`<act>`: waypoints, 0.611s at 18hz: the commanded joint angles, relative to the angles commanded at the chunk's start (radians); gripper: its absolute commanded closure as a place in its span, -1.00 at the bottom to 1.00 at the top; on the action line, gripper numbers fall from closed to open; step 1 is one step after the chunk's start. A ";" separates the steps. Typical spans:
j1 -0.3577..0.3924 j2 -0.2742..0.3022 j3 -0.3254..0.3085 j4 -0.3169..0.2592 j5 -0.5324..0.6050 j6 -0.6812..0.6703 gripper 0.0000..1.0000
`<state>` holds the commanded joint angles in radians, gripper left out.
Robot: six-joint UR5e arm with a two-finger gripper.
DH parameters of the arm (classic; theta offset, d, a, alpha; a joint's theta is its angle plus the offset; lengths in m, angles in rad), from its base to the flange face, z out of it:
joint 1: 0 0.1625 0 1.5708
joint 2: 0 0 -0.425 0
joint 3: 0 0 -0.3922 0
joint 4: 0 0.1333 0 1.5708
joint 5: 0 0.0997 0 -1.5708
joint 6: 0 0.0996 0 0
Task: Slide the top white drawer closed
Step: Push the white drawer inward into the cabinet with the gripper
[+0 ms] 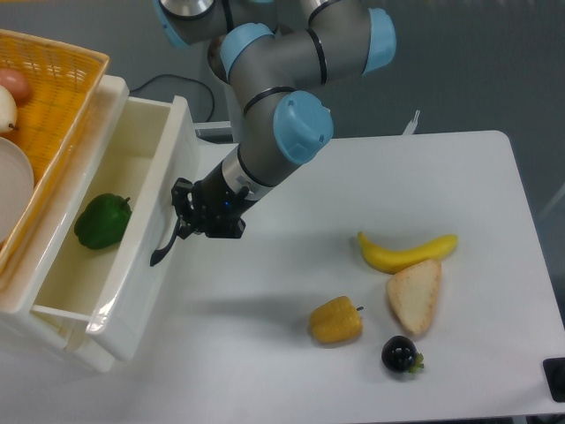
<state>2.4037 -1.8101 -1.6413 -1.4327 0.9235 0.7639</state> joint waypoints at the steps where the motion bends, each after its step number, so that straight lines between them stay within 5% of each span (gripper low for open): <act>1: -0.002 0.000 -0.002 0.000 0.000 0.000 1.00; 11: -0.023 0.009 -0.017 0.000 -0.003 -0.017 1.00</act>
<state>2.3807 -1.8009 -1.6582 -1.4327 0.9204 0.7471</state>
